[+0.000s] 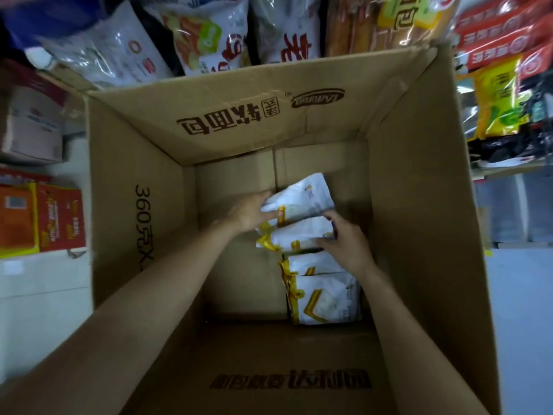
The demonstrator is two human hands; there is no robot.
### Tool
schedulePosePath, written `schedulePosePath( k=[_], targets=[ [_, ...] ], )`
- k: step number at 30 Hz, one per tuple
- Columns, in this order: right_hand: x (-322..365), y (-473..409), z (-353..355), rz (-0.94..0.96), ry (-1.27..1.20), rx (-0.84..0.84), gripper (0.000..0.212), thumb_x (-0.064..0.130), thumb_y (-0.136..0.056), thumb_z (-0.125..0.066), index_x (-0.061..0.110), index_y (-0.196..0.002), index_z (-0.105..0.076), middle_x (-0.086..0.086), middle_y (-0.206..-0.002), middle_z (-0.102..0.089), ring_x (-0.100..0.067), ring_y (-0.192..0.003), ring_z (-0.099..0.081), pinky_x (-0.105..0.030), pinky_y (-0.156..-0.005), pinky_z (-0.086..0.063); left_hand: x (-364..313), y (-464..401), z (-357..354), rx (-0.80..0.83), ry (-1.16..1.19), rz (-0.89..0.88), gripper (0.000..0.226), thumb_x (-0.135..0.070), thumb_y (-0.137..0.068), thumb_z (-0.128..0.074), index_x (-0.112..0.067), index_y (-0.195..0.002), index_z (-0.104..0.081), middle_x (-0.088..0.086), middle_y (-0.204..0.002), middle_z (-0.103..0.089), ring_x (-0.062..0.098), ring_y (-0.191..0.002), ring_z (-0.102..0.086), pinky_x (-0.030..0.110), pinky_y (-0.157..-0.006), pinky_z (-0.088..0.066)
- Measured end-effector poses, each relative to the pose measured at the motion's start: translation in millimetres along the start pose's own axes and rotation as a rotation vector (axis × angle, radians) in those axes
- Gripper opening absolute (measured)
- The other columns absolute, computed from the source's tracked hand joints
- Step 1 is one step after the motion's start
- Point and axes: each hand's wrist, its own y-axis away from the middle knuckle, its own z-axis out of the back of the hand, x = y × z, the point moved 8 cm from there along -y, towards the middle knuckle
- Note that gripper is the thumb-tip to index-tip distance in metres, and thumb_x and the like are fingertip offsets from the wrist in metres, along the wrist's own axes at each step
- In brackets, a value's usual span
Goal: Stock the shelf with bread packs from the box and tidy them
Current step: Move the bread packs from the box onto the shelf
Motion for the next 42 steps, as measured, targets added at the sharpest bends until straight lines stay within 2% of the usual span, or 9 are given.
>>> schedulePosePath(
  k=[7, 11, 16, 20, 22, 27, 33, 38, 42],
  targets=[
    [89.8, 51.3, 81.8, 0.098, -0.134, -0.353, 0.028, 0.035, -0.086, -0.064, 0.014, -0.099, -0.051, 0.004, -0.083, -0.060, -0.015, -0.078, -0.058, -0.031, -0.065, -0.044, 10.5, 113.1, 108.8, -0.343, 0.385, 0.042, 0.032, -0.039, -0.090, -0.062, -0.028, -0.117, -0.049, -0.009, -0.104, -0.065, 0.014, -0.094, -0.064, 0.040, -0.081, -0.053],
    [126.5, 73.1, 117.8, 0.046, -0.305, -0.327, 0.027, 0.034, -0.088, -0.063, 0.016, -0.106, -0.056, 0.011, -0.083, -0.060, -0.005, -0.079, -0.060, -0.015, -0.066, -0.046, -8.9, 178.0, 153.4, -0.488, 0.562, 0.005, 0.029, -0.028, -0.090, -0.063, -0.028, -0.115, -0.049, -0.020, -0.101, -0.061, 0.001, -0.092, -0.061, 0.025, -0.077, -0.049],
    [177.5, 106.4, 154.5, 0.115, -0.413, -0.269, 0.013, 0.040, -0.087, -0.063, 0.029, -0.093, -0.060, 0.001, -0.094, -0.067, -0.018, -0.092, -0.066, -0.039, -0.080, -0.052, -43.4, 240.1, 193.9, -0.644, 0.730, -0.018, 0.029, -0.022, -0.092, -0.061, -0.014, -0.119, -0.053, -0.014, -0.100, -0.061, -0.015, -0.080, -0.059, 0.004, -0.064, -0.043],
    [223.5, 137.6, 189.6, 0.208, -0.375, -0.287, 0.021, 0.033, -0.090, -0.060, 0.017, -0.103, -0.058, 0.013, -0.079, -0.061, 0.009, -0.067, -0.059, -0.009, -0.058, -0.044, -62.2, 279.3, 216.7, -0.751, 0.889, -0.055, 0.023, -0.029, -0.095, -0.055, -0.023, -0.117, -0.058, -0.009, -0.112, -0.065, 0.006, -0.103, -0.062, 0.019, -0.086, -0.050],
    [243.9, 151.9, 209.1, 0.273, -0.347, -0.358, 0.027, 0.030, -0.090, -0.062, 0.014, -0.111, -0.057, 0.013, -0.079, -0.061, 0.011, -0.064, -0.059, -0.007, -0.053, -0.042, -70.7, 292.6, 228.5, -0.787, 0.949, -0.091, 0.022, -0.031, -0.095, -0.055, -0.028, -0.117, -0.058, -0.007, -0.117, -0.064, 0.005, -0.107, -0.061, 0.024, -0.089, -0.050],
    [299.1, 164.0, 255.7, 0.372, -0.303, -0.541, 0.022, 0.031, -0.089, -0.063, 0.017, -0.101, -0.051, 0.016, -0.052, -0.050, 0.007, -0.045, -0.046, -0.011, -0.046, -0.031, -94.7, 316.2, 274.3, -0.895, 0.881, -0.175, 0.020, -0.027, -0.096, -0.054, -0.025, -0.116, -0.054, -0.020, -0.107, -0.063, -0.005, -0.099, -0.061, 0.010, -0.079, -0.046],
    [387.1, 119.3, 302.8, 0.468, -0.118, -0.624, 0.035, 0.036, -0.092, -0.055, 0.004, -0.106, -0.052, -0.011, -0.078, -0.056, -0.025, -0.070, -0.052, -0.040, -0.065, -0.039, -115.5, 312.0, 331.4, -0.987, 0.691, -0.230, 0.026, -0.038, -0.094, -0.055, -0.029, -0.118, -0.051, -0.016, -0.108, -0.063, 0.009, -0.103, -0.061, 0.031, -0.081, -0.049],
    [461.5, 63.4, 327.2, 0.502, 0.191, -0.655, 0.032, 0.035, -0.094, -0.052, 0.005, -0.104, -0.053, 0.000, -0.070, -0.046, -0.021, -0.078, -0.046, -0.030, -0.064, -0.030, -130.9, 285.9, 350.2, -0.997, 0.595, -0.213, 0.046, -0.045, -0.093, -0.052, -0.019, -0.131, -0.048, -0.010, -0.117, -0.062, 0.012, -0.110, -0.058, 0.031, -0.086, -0.047],
    [518.3, 6.5, 316.9, 0.537, 0.448, -0.529, 0.034, 0.039, -0.093, -0.053, 0.013, -0.074, -0.042, -0.015, -0.082, -0.051, -0.032, -0.091, -0.057, -0.028, -0.067, -0.027, -139.4, 268.4, 356.4, -0.995, 0.493, -0.191, 0.043, -0.046, -0.093, -0.050, -0.020, -0.127, -0.049, -0.011, -0.108, -0.065, 0.015, -0.102, -0.063, 0.039, -0.081, -0.051]
  ],
)
